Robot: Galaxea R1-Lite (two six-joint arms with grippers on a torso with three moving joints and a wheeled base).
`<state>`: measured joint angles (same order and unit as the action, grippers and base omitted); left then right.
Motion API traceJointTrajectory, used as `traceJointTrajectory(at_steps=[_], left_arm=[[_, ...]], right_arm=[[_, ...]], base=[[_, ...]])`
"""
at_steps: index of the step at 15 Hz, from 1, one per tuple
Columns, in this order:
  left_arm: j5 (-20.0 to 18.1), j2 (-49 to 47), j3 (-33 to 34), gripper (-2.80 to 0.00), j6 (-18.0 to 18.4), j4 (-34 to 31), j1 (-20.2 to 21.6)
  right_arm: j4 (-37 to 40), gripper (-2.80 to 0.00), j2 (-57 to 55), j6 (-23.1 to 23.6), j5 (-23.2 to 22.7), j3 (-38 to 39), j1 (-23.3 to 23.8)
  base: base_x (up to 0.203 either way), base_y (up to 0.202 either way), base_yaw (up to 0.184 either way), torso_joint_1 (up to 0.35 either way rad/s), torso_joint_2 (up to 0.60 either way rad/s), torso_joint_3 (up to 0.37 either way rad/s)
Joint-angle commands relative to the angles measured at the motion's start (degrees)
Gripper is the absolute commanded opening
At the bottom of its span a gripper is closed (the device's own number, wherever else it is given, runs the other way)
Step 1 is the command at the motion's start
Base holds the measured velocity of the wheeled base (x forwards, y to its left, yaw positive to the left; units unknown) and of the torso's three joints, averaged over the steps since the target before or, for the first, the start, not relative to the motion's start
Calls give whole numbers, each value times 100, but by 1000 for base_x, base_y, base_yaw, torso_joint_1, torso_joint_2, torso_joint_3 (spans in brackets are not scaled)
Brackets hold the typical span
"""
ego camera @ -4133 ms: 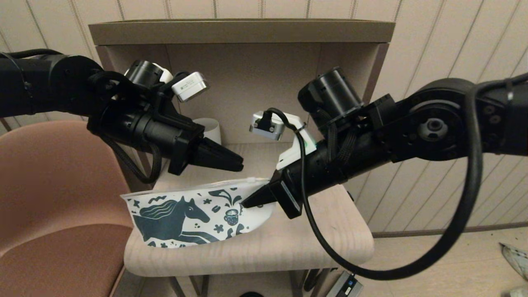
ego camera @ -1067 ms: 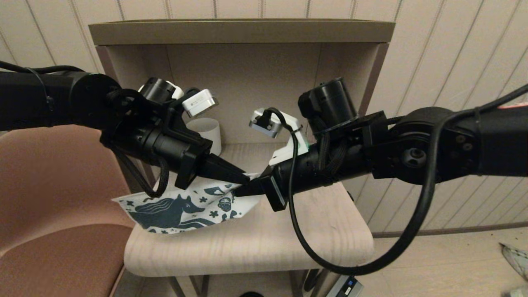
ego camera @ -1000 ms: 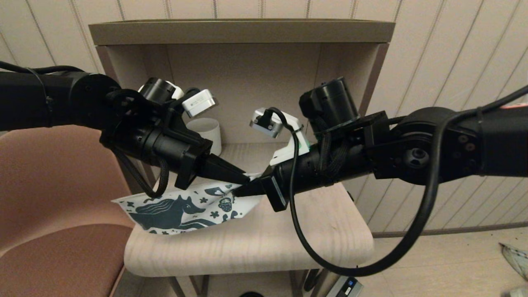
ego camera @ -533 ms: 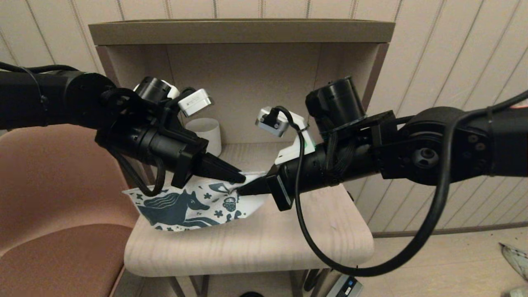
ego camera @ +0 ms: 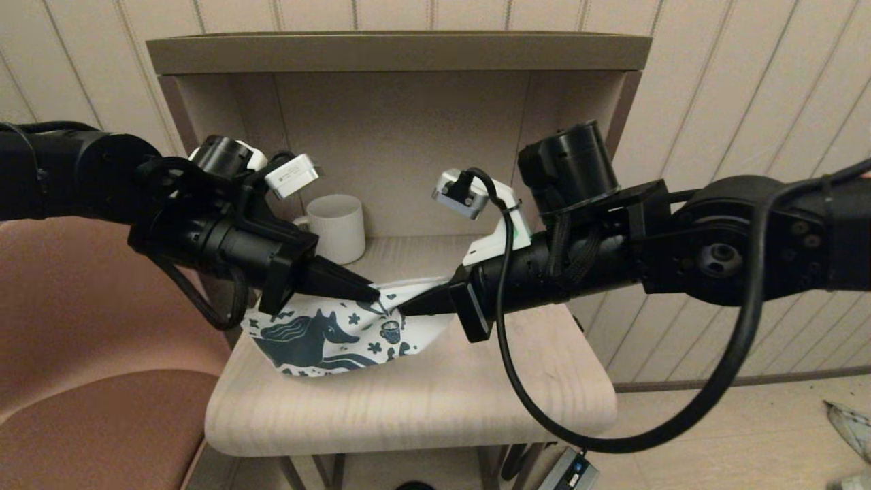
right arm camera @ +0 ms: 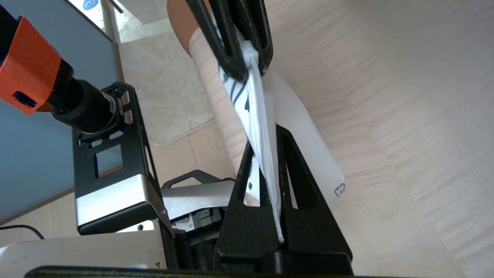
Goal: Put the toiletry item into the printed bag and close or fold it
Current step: Close the strorage bag and place it on the desk
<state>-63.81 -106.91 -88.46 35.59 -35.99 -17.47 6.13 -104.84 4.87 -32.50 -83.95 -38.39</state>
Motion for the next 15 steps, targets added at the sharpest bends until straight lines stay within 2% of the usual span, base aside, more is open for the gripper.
traceJointTrajectory(at_steps=[1, 6, 15], left_arm=[[-36, 82, 184, -280, 23, 49, 76], [-53, 195, 677, -280, 94, 256, 319], [-49, 259, 725, -280, 150, 259, 491]], right_arm=[[-24, -280, 52, 6, -16, 19, 8], [-42, -280, 131, 6, -20, 56, 78], [-104, -280, 515, 14, -20, 98, 496]], base=[[0, 0, 0, 0, 0, 0], [0, 0, 0, 0, 0, 0], [0, 0, 0, 0, 0, 0]])
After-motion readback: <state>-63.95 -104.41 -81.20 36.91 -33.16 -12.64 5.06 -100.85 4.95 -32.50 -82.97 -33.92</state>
